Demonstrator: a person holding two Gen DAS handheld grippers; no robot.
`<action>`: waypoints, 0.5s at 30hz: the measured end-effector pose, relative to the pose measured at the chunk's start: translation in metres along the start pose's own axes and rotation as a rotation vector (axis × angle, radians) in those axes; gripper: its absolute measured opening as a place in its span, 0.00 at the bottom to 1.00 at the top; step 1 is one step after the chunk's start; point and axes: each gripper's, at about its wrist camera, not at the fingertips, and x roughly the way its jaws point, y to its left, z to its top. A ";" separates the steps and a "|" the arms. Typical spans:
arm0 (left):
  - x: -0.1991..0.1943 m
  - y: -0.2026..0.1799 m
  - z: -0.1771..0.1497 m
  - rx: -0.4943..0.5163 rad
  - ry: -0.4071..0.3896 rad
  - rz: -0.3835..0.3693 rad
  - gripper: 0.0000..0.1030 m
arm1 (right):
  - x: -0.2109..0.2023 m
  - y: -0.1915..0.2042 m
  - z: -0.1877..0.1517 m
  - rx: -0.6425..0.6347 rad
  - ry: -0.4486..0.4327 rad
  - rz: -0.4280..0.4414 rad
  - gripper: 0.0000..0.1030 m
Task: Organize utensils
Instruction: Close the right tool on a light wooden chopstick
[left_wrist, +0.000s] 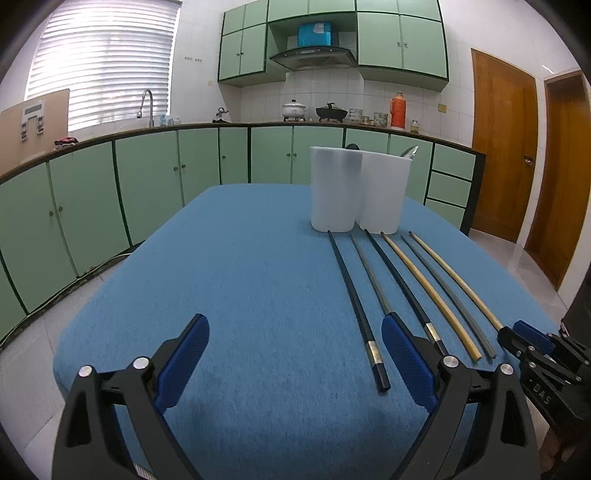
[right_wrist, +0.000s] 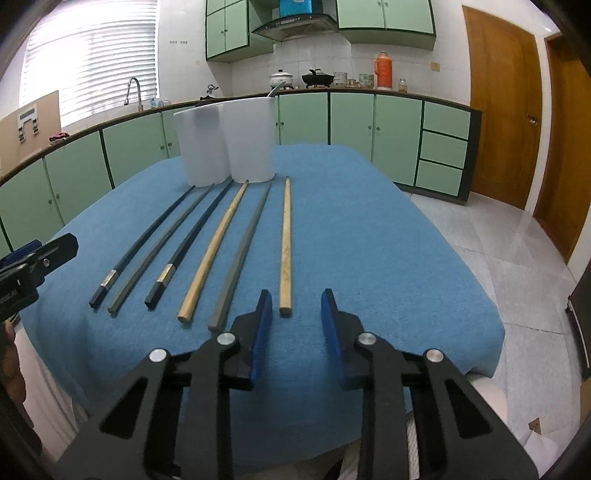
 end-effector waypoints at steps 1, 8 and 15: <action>0.000 -0.001 -0.001 0.004 0.000 -0.001 0.90 | 0.000 0.000 0.000 0.000 -0.004 -0.002 0.23; -0.003 -0.005 -0.004 0.004 0.003 -0.018 0.84 | 0.000 0.011 -0.004 -0.040 -0.031 -0.012 0.06; 0.001 -0.017 -0.010 0.036 0.045 -0.054 0.66 | -0.005 0.006 -0.004 -0.028 -0.034 -0.018 0.06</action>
